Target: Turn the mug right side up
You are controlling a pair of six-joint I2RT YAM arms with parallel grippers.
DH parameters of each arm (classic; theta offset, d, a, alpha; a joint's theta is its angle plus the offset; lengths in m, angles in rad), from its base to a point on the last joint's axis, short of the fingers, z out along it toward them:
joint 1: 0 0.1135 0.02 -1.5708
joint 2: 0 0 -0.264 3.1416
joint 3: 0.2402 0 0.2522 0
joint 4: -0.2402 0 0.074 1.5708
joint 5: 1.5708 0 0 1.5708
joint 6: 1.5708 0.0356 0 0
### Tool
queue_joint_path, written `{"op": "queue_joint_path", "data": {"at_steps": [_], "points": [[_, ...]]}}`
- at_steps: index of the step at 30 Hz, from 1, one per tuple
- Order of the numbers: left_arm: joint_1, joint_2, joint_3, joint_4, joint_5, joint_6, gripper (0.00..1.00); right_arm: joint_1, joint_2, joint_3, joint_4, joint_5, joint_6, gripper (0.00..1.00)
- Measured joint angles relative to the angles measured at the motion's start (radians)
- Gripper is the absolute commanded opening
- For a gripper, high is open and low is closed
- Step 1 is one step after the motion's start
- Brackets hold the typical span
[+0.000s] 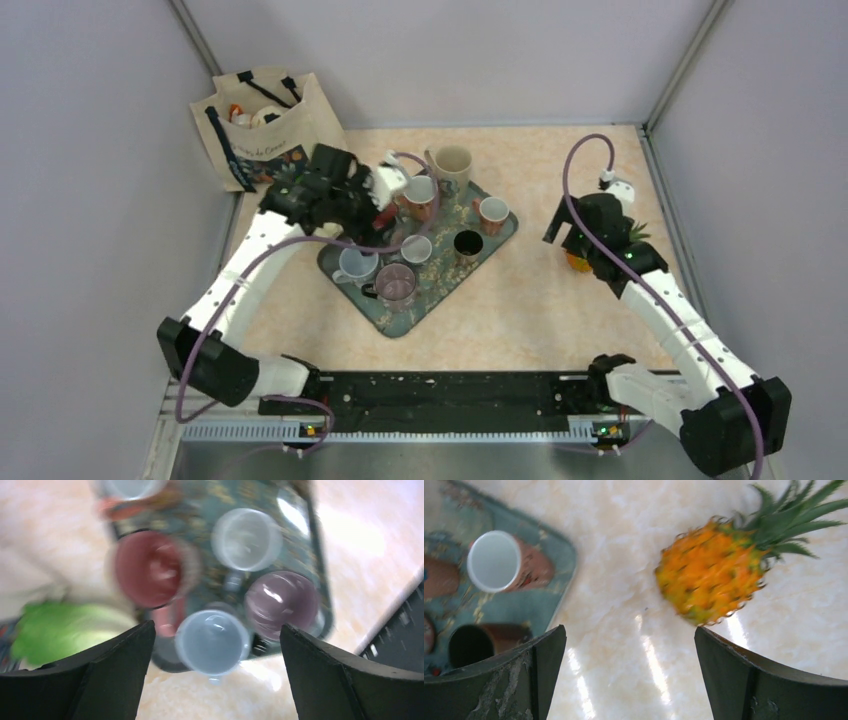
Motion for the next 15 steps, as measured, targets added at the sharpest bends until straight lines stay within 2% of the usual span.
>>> {"op": "queue_joint_path", "data": {"at_steps": [3,6,10,12,15], "points": [[0.246,-0.048,0.001,0.136,-0.011,-0.097,0.99,-0.127,0.002,-0.031,0.053,-0.023,-0.056,0.99],[0.456,-0.068,-0.041,0.288,-0.052,-0.206,0.99,-0.179,-0.009,-0.066,0.113,-0.008,-0.122,0.99],[0.716,-0.087,-0.237,0.56,-0.085,-0.347,0.99,-0.184,-0.072,-0.17,0.238,0.05,-0.209,0.99],[0.779,-0.087,-0.373,0.683,-0.127,-0.4,0.99,-0.185,-0.106,-0.233,0.307,0.079,-0.245,0.99],[0.79,-0.086,-0.565,0.819,-0.189,-0.451,0.99,-0.185,-0.153,-0.353,0.438,0.092,-0.311,0.99]]}}
